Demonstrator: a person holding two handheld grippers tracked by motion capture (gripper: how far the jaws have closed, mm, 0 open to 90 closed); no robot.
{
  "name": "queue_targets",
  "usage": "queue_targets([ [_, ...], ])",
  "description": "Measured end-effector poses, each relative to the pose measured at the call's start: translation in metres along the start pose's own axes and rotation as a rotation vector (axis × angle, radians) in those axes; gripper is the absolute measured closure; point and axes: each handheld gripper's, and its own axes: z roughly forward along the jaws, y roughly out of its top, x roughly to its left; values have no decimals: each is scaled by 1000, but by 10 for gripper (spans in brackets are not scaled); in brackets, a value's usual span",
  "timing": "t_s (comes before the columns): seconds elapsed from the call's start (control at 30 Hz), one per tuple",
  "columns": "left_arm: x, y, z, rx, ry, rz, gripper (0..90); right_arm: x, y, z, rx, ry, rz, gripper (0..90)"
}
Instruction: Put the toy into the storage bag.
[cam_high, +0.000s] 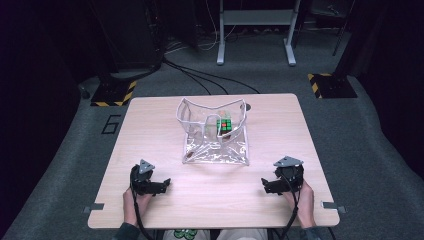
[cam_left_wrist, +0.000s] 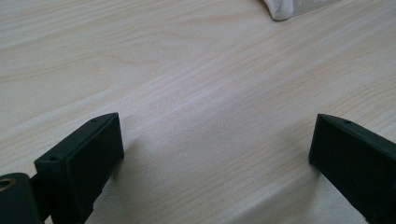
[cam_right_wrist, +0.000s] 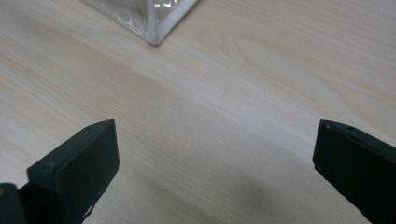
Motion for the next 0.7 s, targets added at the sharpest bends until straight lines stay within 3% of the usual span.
queue_targets([
  [0.33, 0, 0, 0, 0, 2, 1, 30, -5, -24, 11, 23, -3, 51, 0],
  [0.47, 0, 0, 0, 1, 2, 1, 30, -9, -32, 13, -31, 18, 77, 0],
  [0.7, 0, 0, 0, 1, 6, -1, 30, -11, -33, 13, -34, 25, 65, 0],
])
